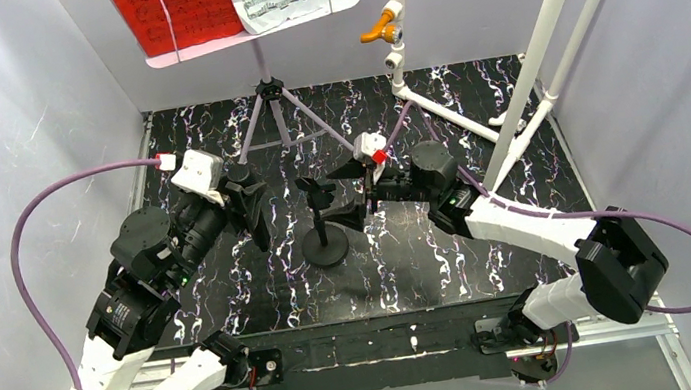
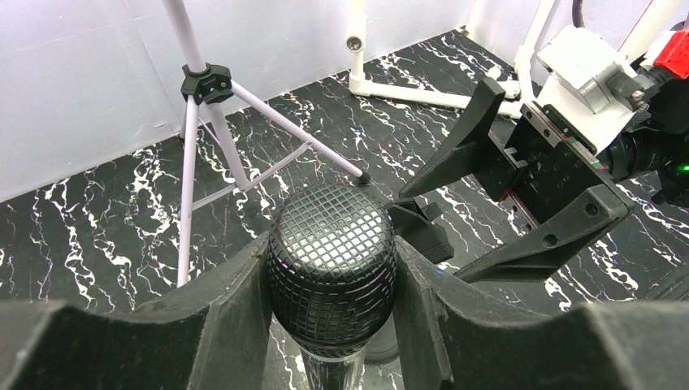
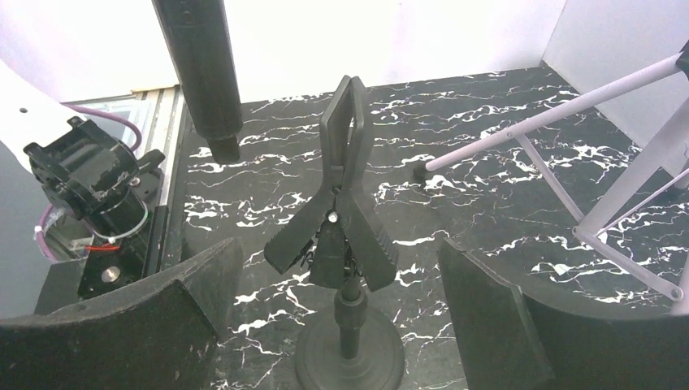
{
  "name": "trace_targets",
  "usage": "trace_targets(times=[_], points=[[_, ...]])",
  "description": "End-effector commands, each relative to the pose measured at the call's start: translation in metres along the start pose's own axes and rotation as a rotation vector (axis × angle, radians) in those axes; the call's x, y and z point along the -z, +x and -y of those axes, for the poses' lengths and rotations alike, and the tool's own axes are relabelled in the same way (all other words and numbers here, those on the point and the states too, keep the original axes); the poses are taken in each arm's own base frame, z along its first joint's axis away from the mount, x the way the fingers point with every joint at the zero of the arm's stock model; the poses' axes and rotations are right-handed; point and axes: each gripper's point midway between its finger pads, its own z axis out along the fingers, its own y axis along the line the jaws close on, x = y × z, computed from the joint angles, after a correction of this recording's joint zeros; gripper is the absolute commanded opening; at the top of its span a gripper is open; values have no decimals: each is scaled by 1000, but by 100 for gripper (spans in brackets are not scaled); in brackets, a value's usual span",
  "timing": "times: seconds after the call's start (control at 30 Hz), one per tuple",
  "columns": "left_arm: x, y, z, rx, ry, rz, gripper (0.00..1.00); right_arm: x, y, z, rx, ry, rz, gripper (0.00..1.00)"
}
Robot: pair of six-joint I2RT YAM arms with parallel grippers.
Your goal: Set up the instrument practice props
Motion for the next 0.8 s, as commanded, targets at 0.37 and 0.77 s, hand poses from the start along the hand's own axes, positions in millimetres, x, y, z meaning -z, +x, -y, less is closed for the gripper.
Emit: trace_targets(times=[0.37,0.77], points=[[3,-3,-1,4,-4,23,0,-10,-15,8,-31,166,79,96],[5,-2,-2,5,-7,25,0,-16,-9,4,-41,172,62,87]])
